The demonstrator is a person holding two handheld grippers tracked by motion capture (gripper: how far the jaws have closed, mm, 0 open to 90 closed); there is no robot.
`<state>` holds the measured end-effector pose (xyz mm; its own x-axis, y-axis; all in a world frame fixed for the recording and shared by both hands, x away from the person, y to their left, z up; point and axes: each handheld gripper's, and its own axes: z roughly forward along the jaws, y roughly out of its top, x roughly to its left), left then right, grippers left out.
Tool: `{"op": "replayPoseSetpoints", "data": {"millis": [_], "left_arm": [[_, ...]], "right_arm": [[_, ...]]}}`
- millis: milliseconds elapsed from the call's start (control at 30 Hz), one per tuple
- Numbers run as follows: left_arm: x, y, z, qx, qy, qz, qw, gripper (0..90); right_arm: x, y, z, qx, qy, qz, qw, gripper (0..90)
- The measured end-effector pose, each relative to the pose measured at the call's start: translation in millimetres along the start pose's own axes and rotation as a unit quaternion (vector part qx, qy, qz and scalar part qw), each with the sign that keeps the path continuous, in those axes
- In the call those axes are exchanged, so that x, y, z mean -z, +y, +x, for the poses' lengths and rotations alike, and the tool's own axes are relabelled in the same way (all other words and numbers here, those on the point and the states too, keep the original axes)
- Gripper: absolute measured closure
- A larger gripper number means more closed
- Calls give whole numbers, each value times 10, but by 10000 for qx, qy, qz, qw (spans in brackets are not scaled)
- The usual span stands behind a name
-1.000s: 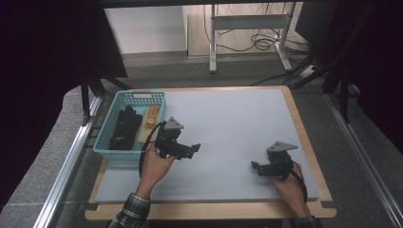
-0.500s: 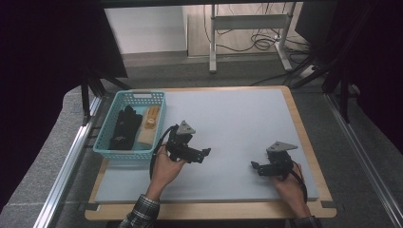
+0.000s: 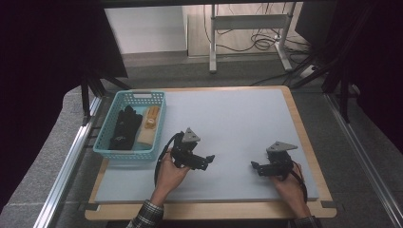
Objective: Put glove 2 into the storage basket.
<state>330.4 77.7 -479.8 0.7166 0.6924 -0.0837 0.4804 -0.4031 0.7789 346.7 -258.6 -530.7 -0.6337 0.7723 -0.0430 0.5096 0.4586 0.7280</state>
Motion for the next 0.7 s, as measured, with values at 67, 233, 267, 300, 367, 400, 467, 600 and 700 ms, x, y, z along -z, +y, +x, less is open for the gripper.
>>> {"op": "replayPoseSetpoints", "data": {"millis": [67,233,267,300,367,400,467,600,700], "left_arm": [[-23,-32,-2,-9,-6,30,10000,5],[-95,-138,-10,-49,-26,113,9999,0],[-95,-138,-10,-49,-26,113,9999,0],[-110,-167,-16,-45,-28,127,9999,0],[-118,-185,-18,-58,-27,136,9999,0],[-123,-196,-19,-69,-19,140,9999,0],[-145,-242,-25,-53,-36,161,9998,0],[-176,-297,-27,-45,-31,221,9997,0],[-201,-347,-31,-70,6,300,9995,0]], "right_arm": [[0,0,0,1,0,1,10000,160],[0,0,0,1,1,-1,10000,160],[0,0,0,1,1,-1,10000,160],[-1,0,0,2,1,-2,10000,160],[0,0,0,2,0,-2,10000,160],[0,0,0,2,0,-2,10000,160],[0,0,0,4,1,-1,10000,160],[0,0,0,5,0,0,10000,160],[0,0,0,4,-2,0,10000,160]]}}
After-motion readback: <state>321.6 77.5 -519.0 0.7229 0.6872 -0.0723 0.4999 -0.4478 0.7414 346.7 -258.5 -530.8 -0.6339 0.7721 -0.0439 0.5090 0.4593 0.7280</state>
